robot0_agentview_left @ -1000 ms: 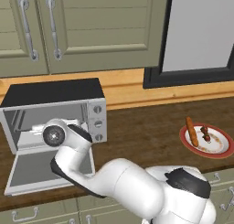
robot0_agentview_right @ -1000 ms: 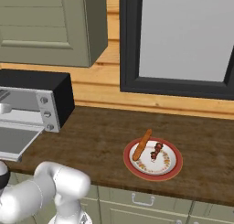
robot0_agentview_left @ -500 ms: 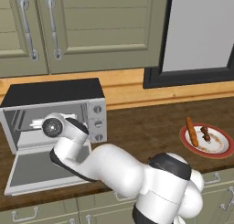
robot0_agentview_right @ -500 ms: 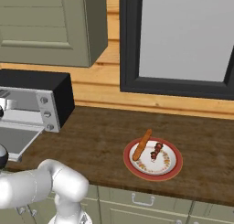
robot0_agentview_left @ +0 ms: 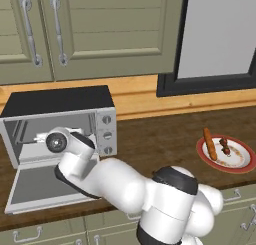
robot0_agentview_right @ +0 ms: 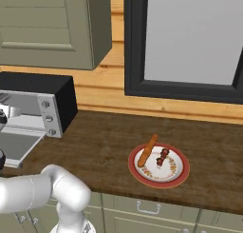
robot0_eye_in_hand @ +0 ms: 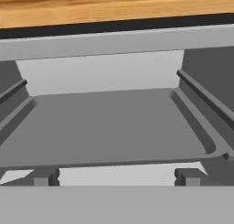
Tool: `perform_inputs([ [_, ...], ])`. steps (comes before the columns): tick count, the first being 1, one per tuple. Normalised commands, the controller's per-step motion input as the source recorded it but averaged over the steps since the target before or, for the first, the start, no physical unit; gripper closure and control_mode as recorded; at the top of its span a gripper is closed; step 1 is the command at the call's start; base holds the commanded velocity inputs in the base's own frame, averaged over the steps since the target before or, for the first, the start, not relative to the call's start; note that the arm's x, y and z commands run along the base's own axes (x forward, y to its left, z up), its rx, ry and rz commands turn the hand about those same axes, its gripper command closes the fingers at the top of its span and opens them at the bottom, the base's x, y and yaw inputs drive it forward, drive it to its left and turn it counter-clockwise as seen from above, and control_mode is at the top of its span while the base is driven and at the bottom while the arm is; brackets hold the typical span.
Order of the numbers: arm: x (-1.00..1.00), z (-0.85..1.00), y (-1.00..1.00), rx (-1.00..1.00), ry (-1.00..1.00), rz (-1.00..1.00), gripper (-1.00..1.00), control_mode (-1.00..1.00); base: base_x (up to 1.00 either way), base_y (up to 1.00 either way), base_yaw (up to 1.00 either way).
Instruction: Pick up the kebab skewer and baguette bread, and place them inside the toaster oven. Close the toaster oven door and start by setting the timer.
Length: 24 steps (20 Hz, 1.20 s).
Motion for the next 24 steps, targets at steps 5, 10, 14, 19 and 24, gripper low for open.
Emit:
perform_inputs([
  [5,0.33,0.0,-0.1,0.0,0.03,0.0,-1.0,-1.0,0.0,0.0,0.0],
  [10,0.19,-0.11,-0.15,0.0,0.0,0.0,-1.0,-1.0,0.0,0.0,0.0],
  [14,0.0,-0.46,-0.07,0.0,0.0,0.0,-1.0,-1.0,0.0,0.0,0.0],
  [19,0.09,-0.1,0.0,0.0,0.0,0.0,-1.0,-1.0,0.0,0.0,0.0],
  [24,0.1,0.01,0.0,0.0,0.0,-0.01,-1.0,-1.0,0.0,0.0,0.0],
])
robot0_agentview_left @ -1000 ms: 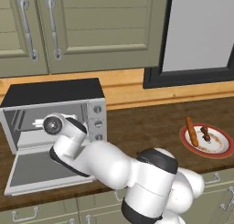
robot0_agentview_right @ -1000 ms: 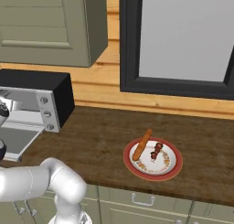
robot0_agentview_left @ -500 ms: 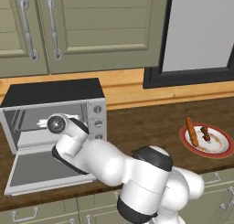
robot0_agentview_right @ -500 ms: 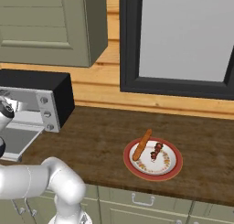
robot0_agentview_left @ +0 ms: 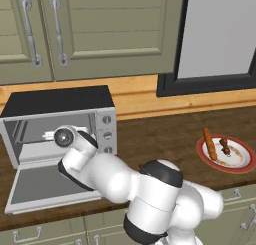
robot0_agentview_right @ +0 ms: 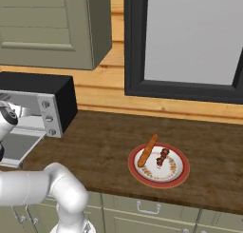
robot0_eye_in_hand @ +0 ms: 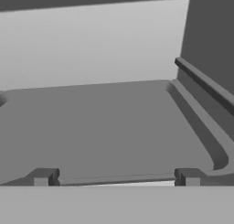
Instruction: Pick up the kebab skewer and baguette bread, and place them inside the toaster oven. Close the toaster oven door and start by setting the timer.
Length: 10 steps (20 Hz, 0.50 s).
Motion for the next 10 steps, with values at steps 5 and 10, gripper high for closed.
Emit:
perform_inputs([
  [5,0.08,0.03,0.29,0.0,-0.03,0.0,-1.0,-1.0,0.0,0.0,0.0],
  [10,0.03,0.07,0.32,0.0,-0.07,0.0,-1.0,-1.0,0.0,0.0,0.0],
])
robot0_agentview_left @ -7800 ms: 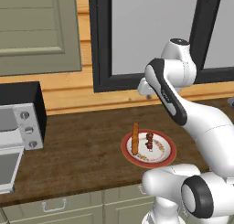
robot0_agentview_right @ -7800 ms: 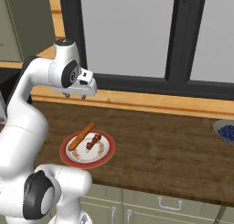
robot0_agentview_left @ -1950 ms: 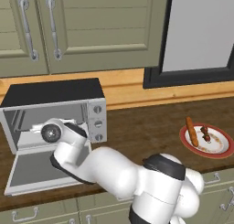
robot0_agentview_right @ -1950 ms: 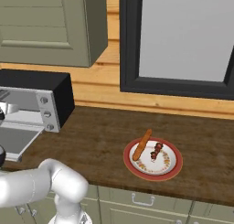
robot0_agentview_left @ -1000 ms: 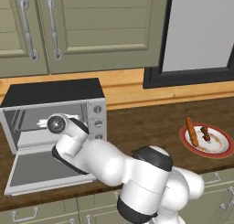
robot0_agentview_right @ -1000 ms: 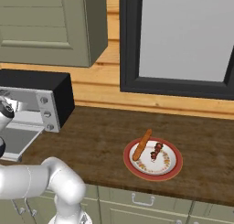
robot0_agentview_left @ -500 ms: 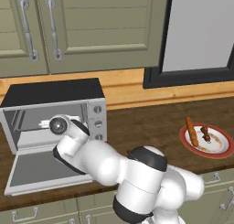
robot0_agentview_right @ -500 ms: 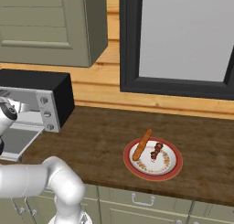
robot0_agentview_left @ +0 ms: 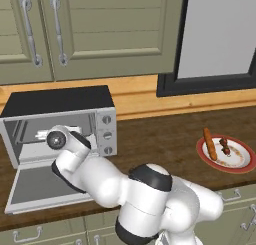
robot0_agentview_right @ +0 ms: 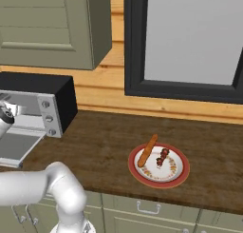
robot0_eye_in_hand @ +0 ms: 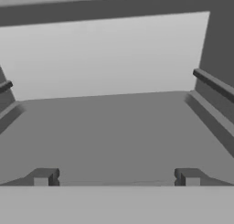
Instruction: Pick up the kebab skewer and baguette bread, and place them inside the toaster oven. Close the toaster oven door and start by setting the timer.
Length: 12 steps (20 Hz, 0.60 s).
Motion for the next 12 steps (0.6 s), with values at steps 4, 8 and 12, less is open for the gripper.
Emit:
perform_inputs([
  [4,0.2,0.0,0.02,0.0,0.1,0.0,-1.0,-1.0,0.0,0.0,0.0],
  [8,0.16,0.0,0.0,0.0,0.14,0.0,-1.0,-1.0,0.0,0.0,0.0],
  [12,0.18,0.0,0.06,0.0,0.11,0.0,-1.0,-1.0,0.0,0.0,0.0],
])
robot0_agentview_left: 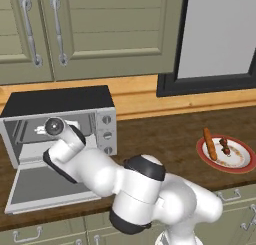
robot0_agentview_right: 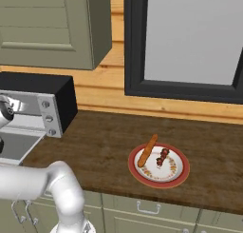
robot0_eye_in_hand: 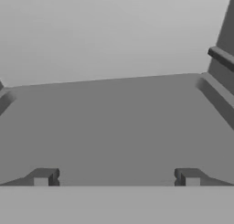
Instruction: Pick up the kebab skewer and baguette bread, and place them inside the toaster oven. Close the toaster oven door and start by setting the timer.
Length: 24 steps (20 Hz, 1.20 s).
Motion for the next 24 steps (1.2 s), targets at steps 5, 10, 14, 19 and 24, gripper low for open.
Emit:
perform_inputs([
  [5,0.03,-0.19,0.02,0.0,0.08,0.0,-1.0,-1.0,0.0,0.0,0.0],
  [10,-0.07,-0.54,0.0,0.0,0.07,0.0,-1.0,-1.0,0.0,0.0,0.0],
  [14,-0.39,-0.75,0.0,0.0,0.0,0.0,-1.0,-1.0,0.0,0.0,0.0],
  [19,-0.8,-0.92,0.0,0.02,0.0,0.0,-1.0,-1.0,0.0,0.0,0.0],
  [24,-0.84,-0.88,0.0,0.04,0.01,0.0,-1.0,-1.0,0.0,0.0,0.0],
])
